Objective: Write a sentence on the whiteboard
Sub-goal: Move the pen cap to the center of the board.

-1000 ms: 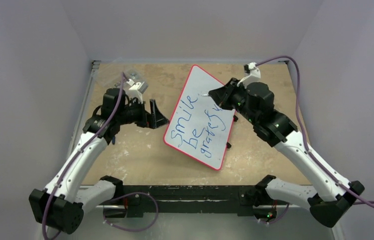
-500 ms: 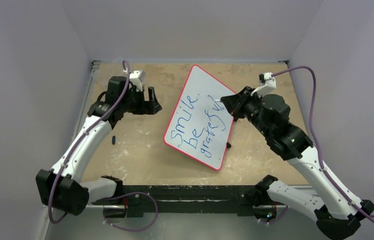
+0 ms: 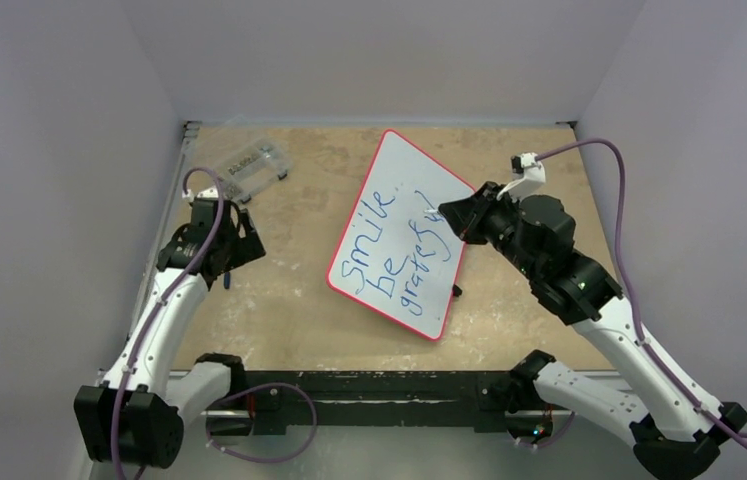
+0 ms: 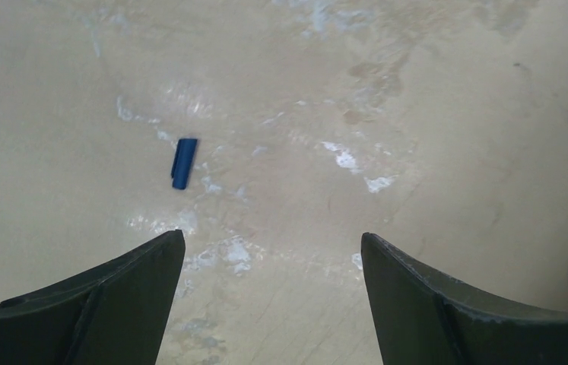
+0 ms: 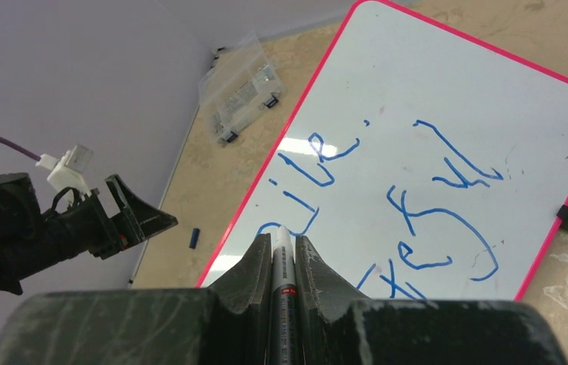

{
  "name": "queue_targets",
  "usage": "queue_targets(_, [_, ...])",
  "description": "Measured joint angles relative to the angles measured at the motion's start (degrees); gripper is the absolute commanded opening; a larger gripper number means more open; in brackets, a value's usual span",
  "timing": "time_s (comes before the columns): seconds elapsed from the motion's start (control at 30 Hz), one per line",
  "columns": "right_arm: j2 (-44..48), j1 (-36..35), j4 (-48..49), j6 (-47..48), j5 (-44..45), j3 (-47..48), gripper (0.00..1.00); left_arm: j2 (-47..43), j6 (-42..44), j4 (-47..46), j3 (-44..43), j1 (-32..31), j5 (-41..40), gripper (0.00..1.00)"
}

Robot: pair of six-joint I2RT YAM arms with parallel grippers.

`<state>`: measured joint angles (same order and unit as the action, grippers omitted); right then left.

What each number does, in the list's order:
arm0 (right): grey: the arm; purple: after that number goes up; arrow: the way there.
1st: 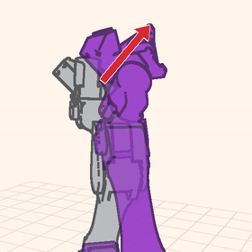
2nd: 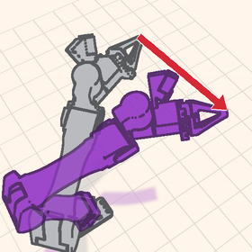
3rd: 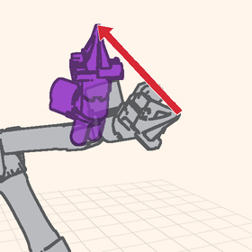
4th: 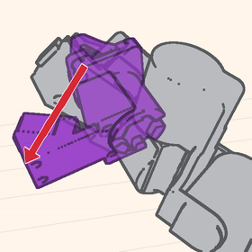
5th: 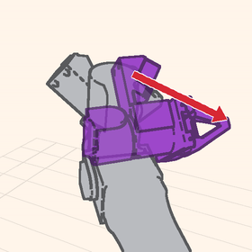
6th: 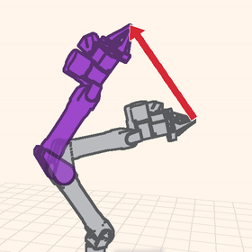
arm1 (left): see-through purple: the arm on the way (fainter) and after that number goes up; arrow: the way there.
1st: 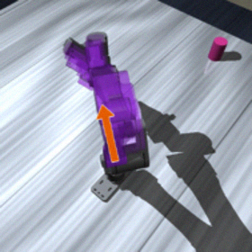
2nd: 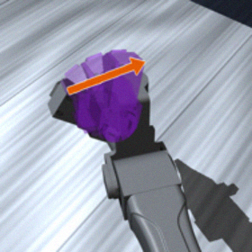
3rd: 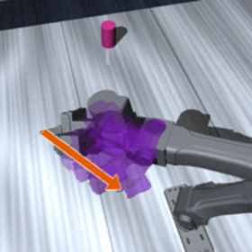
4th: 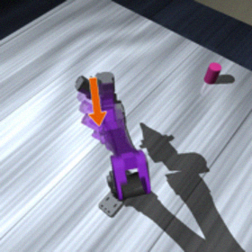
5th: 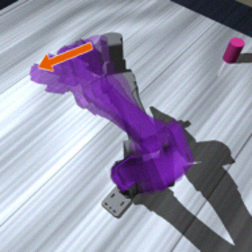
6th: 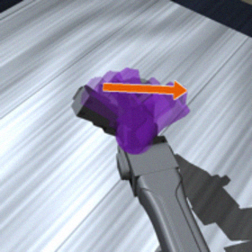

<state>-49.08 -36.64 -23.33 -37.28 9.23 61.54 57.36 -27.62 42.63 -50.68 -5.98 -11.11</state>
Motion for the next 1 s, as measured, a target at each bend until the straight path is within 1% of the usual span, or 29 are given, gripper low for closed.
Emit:
queue_targets(0.2, [0.9,0.0,0.1,0.5,-1.2,-1.9,0.0,3.2,-3.3,-1.5,4.5,3.9,-1.9,0.87])
queue_targets(0.33, [2.2,0.0,0.1,1.0,-1.3,-2.9,0.0,5.6,-3.3,-4.5,4.7,6.7,-2.1,0.82])
queue_targets(0.37, [2.6,0.0,0.0,1.3,-1.2,-3.1,0.0,6.1,-3.2,-5.2,4.7,7.3,-2.1,0.79])
queue_targets(0.4, [2.8,0.0,0.0,1.4,-1.2,-3.1,0.0,6.6,-3.0,-5.7,4.7,7.8,-2.1,0.74])
queue_targets(0.47, [3.4,0.0,0.0,1.8,-1.2,-3.2,0.0,8.3,-2.3,-6.8,4.6,9.1,-2.0,0.61])
queue_targets(0.5, [3.6,0.0,0.0,2.0,-1.2,-3.2,0.0,9.5,-1.7,-6.9,4.4,9.9,-1.6,0.59])
queue_targets(0.57, [4.0,0.0,0.0,2.5,-1.2,-3.3,0.0,12.2,-0.7,-7.0,3.7,11.0,-1.0,0.58])
queue_targets(0.63, [4.4,0.0,0.0,3.0,-1.0,-3.4,0.0,15.1,0.3,-7.0,2.7,11.6,-0.8,0.54])
queue_targets(0.8, [5.2,0.0,0.0,4.1,-0.6,-3.5,0.0,21.2,3.0,-6.9,-0.3,12.0,-0.6,0.55])
queue_targets(0.9, [5.6,0.0,0.0,4.6,0.2,-3.7,0.0,22.1,4.4,-6.8,-0.4,12.0,-0.5,0.57])
queue_targets(1.0, [6.0,0.0,0.0,5.2,0.4,-3.8,0.0,22.9,5.3,-6.7,-0.6,12.5,-0.2,0.56])
